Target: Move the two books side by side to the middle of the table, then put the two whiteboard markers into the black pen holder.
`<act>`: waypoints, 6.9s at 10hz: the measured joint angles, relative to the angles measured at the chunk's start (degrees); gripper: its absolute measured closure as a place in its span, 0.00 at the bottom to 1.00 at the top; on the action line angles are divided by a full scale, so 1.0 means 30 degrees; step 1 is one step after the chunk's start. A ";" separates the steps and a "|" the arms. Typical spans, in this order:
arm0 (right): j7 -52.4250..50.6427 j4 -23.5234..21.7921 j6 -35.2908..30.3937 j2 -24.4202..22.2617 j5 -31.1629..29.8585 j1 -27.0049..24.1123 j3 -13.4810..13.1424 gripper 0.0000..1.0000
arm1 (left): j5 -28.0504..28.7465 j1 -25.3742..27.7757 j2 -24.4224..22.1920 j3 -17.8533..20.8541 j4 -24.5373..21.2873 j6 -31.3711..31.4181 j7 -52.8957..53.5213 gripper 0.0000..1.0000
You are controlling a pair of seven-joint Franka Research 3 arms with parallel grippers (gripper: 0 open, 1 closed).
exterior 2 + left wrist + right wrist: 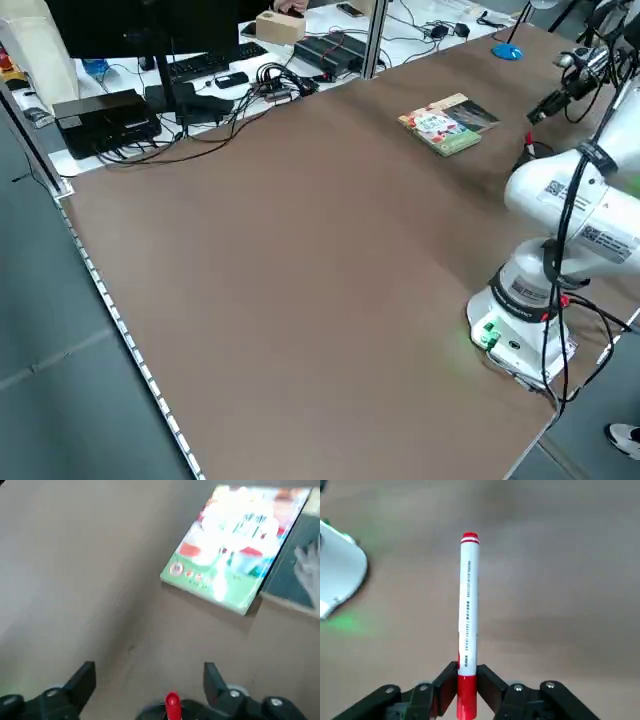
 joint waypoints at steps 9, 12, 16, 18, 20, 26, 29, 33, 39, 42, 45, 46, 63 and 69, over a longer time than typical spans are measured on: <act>1.2883 0.6705 -0.6832 -0.3766 0.0285 0.9174 0.0495 0.77 | -0.0356 1.2942 -0.6206 -0.2667 -0.0061 -0.0362 0.8508 0.06; 1.9656 0.7047 -0.4251 -0.3758 0.0084 1.5316 0.0701 0.77 | -0.2159 1.6399 -0.8512 -0.2873 -0.0424 -0.0371 1.3233 0.06; 2.7770 0.8149 -0.2911 -0.3745 -0.4154 2.0017 0.2712 0.77 | -0.5162 2.0784 -1.0204 -0.2923 -0.0527 -0.0371 2.0791 0.05; 3.1317 0.8534 -0.2915 -0.3684 -0.6069 2.2322 0.3370 0.77 | -0.6400 2.2486 -1.0409 -0.2955 -0.0569 -0.0373 2.5048 0.03; 3.4692 0.8589 -0.2964 -0.3298 -0.8218 2.4878 0.3440 0.77 | -0.7274 2.3651 -1.0524 -0.2973 -0.0596 -0.0714 2.8011 0.03; 4.0676 1.0916 -0.5964 0.1005 -1.2669 3.0105 0.3439 0.77 | -0.7512 2.5564 -1.0876 -0.4053 -0.1017 -0.1646 3.0933 0.00; 4.2571 1.1339 -0.6752 0.3053 -1.3545 3.1740 0.3432 0.77 | -0.7565 2.7545 -1.0859 -0.6706 -0.1032 -0.1629 3.0933 0.00; 4.2948 1.1410 -0.6850 0.5116 -1.3823 3.3316 0.3422 0.77 | -0.7576 2.7294 -1.0768 -0.6398 -0.1033 -0.1624 3.0929 0.00; 4.3679 1.1644 -0.6906 0.6956 -1.4473 3.4280 0.3411 0.77 | -0.7582 2.7308 -1.0565 -0.6233 -0.0875 -0.1547 3.0915 0.00; 4.4026 1.1799 -0.6906 0.7652 -1.4806 3.4352 0.3410 0.77 | -0.7582 2.7306 -1.0465 -0.6232 -0.0813 -0.1526 3.0911 0.00; 4.4288 1.1848 -0.6905 0.8187 -1.5209 3.4400 0.3408 0.77 | -0.7582 2.7326 -1.0454 -0.6208 -0.0509 -0.1473 3.0723 0.00; 4.4381 1.1871 -0.6905 0.8311 -1.5281 3.4407 0.3407 0.77 | -0.7582 2.7326 -1.0426 -0.6204 -0.0391 -0.1473 3.0676 0.00; 4.5071 1.5412 -0.9558 0.8690 -1.5888 3.4262 0.2916 0.01 | -0.7582 2.7322 -0.9946 -0.6197 0.0294 -0.3035 3.1382 0.00; 4.3979 1.7103 -1.0004 0.3927 -1.3324 2.4934 0.2657 0.01 | -0.7582 2.7254 -1.0000 -0.6306 0.0423 -0.3802 3.1474 0.00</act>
